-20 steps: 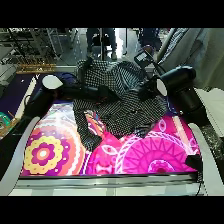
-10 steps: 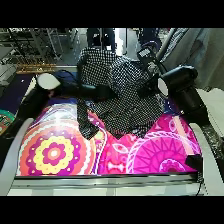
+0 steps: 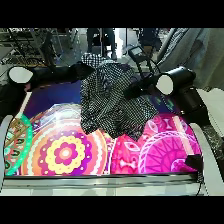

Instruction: Fold the clothes and pants, and hang the long-sleeved shirts on hangers.

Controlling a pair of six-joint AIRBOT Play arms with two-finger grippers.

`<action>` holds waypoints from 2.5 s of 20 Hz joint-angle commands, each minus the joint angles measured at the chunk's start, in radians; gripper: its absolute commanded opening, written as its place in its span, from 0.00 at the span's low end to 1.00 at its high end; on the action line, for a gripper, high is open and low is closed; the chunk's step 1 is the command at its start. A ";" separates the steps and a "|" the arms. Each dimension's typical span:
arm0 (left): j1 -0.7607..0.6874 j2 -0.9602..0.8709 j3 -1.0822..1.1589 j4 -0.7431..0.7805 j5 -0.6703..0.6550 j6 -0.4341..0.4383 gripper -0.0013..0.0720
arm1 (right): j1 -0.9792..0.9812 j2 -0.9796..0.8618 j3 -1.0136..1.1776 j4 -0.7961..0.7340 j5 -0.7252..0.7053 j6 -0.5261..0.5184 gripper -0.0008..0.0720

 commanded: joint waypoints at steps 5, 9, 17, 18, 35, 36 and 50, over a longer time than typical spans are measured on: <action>0.098 0.037 0.001 0.009 -0.024 0.027 0.78 | -0.104 0.015 0.001 0.027 -0.562 0.440 0.04; 0.122 0.046 0.000 0.009 -0.131 0.028 0.78 | -0.341 0.026 0.069 -0.138 -0.451 0.637 0.04; 0.127 0.045 0.000 0.008 -0.157 0.027 0.78 | -0.958 0.192 0.243 -0.640 0.182 0.534 0.04; 0.127 0.045 0.000 0.008 -0.174 0.027 0.78 | -1.040 0.193 0.277 -0.638 0.131 0.534 0.04; 0.126 0.046 0.000 -0.126 -0.525 -0.116 0.78 | -1.490 -0.018 0.211 -0.586 -0.689 0.632 0.23; 0.126 0.046 0.000 -0.127 -0.525 -0.116 0.78 | -1.470 -0.001 0.209 -0.568 -0.691 0.632 0.67; -0.184 0.115 0.001 1.885 -0.657 -0.496 0.69 | -0.593 0.243 0.124 0.134 -0.058 -0.121 0.97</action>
